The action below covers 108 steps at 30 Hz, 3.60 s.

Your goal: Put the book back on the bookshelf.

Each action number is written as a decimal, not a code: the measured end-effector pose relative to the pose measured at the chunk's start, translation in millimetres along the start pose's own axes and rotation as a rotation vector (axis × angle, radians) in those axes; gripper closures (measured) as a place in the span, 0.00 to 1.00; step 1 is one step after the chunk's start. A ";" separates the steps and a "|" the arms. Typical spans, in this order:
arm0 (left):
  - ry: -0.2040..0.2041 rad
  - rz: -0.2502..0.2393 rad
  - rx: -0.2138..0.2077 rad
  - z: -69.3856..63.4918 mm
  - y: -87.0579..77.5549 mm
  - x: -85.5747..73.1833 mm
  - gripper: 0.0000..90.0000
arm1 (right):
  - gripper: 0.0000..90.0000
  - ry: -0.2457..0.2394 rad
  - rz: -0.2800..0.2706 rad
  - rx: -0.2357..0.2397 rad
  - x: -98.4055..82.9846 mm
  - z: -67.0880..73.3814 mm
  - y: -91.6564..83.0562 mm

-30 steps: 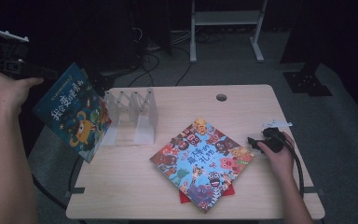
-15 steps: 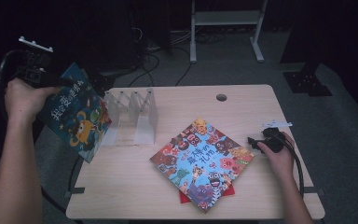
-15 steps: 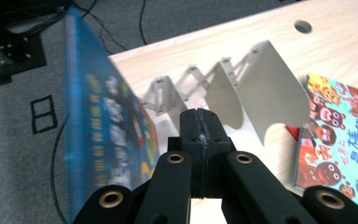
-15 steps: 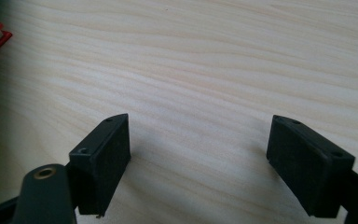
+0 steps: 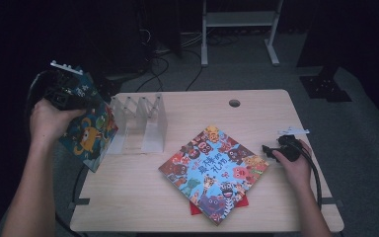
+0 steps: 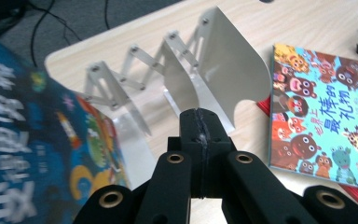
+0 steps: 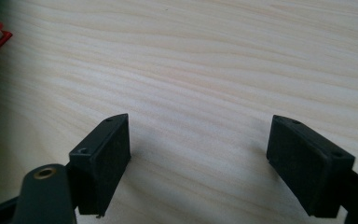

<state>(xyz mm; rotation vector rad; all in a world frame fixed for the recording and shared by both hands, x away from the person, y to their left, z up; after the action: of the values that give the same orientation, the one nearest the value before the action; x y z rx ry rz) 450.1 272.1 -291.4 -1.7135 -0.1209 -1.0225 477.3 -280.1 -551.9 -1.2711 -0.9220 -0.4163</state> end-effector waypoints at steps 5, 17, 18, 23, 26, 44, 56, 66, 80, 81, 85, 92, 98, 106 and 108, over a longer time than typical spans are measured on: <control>0.023 0.016 -0.023 -12.4 15.8 -13.1 0.99 | 0.23 0.000 0.000 0.000 0.0 0.0 0.0; 0.060 0.045 -0.069 -39.1 48.5 -39.2 0.96 | 0.22 0.000 0.000 -0.001 0.0 0.0 0.0; 0.062 0.047 -0.073 -41.2 51.2 -41.5 0.96 | 0.22 0.000 0.000 -0.001 0.0 0.0 0.0; 0.078 0.065 -0.083 -55.0 75.1 -62.9 0.90 | 0.22 0.000 0.001 0.000 0.0 0.0 0.0; 0.077 0.064 -0.088 -57.8 81.3 -68.0 0.89 | 0.22 0.000 0.001 0.000 -0.1 0.0 0.0; 0.129 0.008 -0.096 -81.1 135.3 -128.9 0.54 | 0.17 0.003 0.009 -0.004 -0.9 -0.3 0.2; 0.178 0.054 -0.093 -86.5 166.7 -165.8 0.25 | 0.15 0.010 0.015 -0.011 -2.5 0.2 -0.8; 0.203 0.055 -0.154 -89.2 177.9 -181.2 0.10 | 0.40 0.002 0.004 0.010 -0.8 3.8 -13.9; 0.273 -0.052 -0.182 -91.7 185.9 -189.8 0.00 | 0.80 -0.019 -0.041 0.130 -2.1 38.8 -63.0; 0.273 -0.052 -0.182 -91.7 185.9 -189.8 0.00 | 0.80 -0.019 -0.041 0.130 -2.1 38.8 -63.0; 0.272 -0.070 -0.182 -91.3 185.9 -190.1 0.00 | 0.95 -0.037 -0.040 0.181 -9.9 48.2 -75.2; 0.276 -0.093 -0.192 -91.1 185.4 -191.0 0.00 | 0.99 -0.043 0.012 0.240 -30.8 59.4 -87.9; 0.276 -0.094 -0.193 -91.1 185.4 -191.0 0.00 | 0.99 -0.053 0.030 0.261 -34.7 63.7 -83.1; 0.279 -0.095 -0.196 -91.5 185.4 -191.0 0.00 | 0.99 -0.043 0.017 0.288 -30.6 64.2 -79.8; 0.279 -0.095 -0.196 -91.6 185.3 -191.1 0.00 | 0.99 -0.041 0.018 0.290 -29.8 63.9 -78.8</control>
<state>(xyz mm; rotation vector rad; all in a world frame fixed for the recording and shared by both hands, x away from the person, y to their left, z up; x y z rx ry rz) 378.8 195.6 -552.7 -1.7331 0.0817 -1.3710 379.9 -249.2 -524.6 -1.0250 -0.9666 -0.2332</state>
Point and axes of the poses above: each handheld gripper's, and its own axes: y roughly forward along the jaws, x roughly out of its top, z roughly to its left, the point moved 10 cm from there along y, roughly forward along the jaws, and after that the axes turned 3 degrees about -z, right-handed, at the moved point
